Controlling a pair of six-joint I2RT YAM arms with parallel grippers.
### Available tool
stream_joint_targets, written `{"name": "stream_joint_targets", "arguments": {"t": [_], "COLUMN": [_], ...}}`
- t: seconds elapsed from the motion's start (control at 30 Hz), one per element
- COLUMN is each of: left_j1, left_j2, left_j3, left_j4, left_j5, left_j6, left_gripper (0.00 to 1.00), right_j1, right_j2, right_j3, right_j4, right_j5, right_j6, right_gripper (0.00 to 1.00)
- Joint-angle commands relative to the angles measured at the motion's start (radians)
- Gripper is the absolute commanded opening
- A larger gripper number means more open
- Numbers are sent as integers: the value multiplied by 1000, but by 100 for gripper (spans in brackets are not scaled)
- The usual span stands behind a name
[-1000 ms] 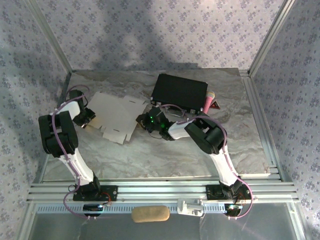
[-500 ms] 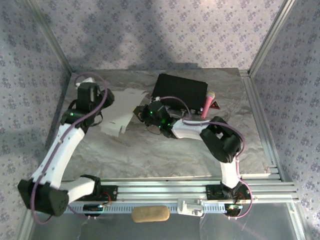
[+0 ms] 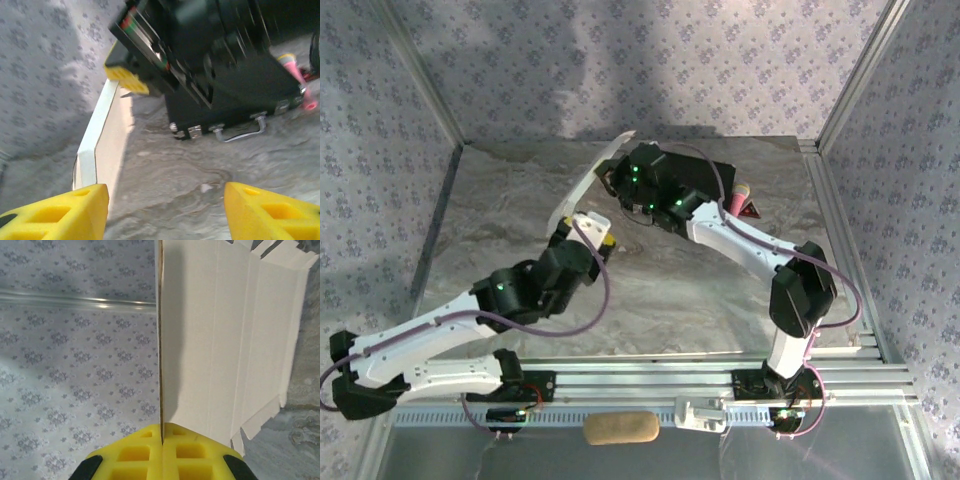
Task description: Fold the paper box
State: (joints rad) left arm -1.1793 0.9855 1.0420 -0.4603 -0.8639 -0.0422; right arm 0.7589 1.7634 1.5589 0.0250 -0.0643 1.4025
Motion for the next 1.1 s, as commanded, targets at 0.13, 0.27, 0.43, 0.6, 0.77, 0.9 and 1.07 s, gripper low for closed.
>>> {"name": "stream_joint_targets", "arguments": {"t": [0.13,0.27,0.43,0.6,0.77,0.9,1.07], "left_j1": [2,105,199,237,258,259,279], "left_j2": [21,21,42,95,115,84,13], "left_j3": [-102,-137,-143,-113,-99,-90,-16], "left_j4": [222,247,298,313,306,289,189], "left_j5": [-306,-220,-103,-22,-3,4,64], "left_j6": [225,176,206,232,219,203,137], "left_gripper": [68,69,69,63,21,0,0], "right_j1": [-28,-37,-41,-41,-42,-43,-52], "right_j2": [-59,-86,-109,-116,-128,-137,-172], "right_j3": [95,94,98,98,98,109,154], "right_j4": [-197,-222,-246,-255,-261,-273,-309], "right_j5": [-30,-39,-46,-54,-56,-64,-69], "right_j6": [-5,8,15,33,38,22,-113], "right_gripper": [0,0,0,0,0,0,44]}}
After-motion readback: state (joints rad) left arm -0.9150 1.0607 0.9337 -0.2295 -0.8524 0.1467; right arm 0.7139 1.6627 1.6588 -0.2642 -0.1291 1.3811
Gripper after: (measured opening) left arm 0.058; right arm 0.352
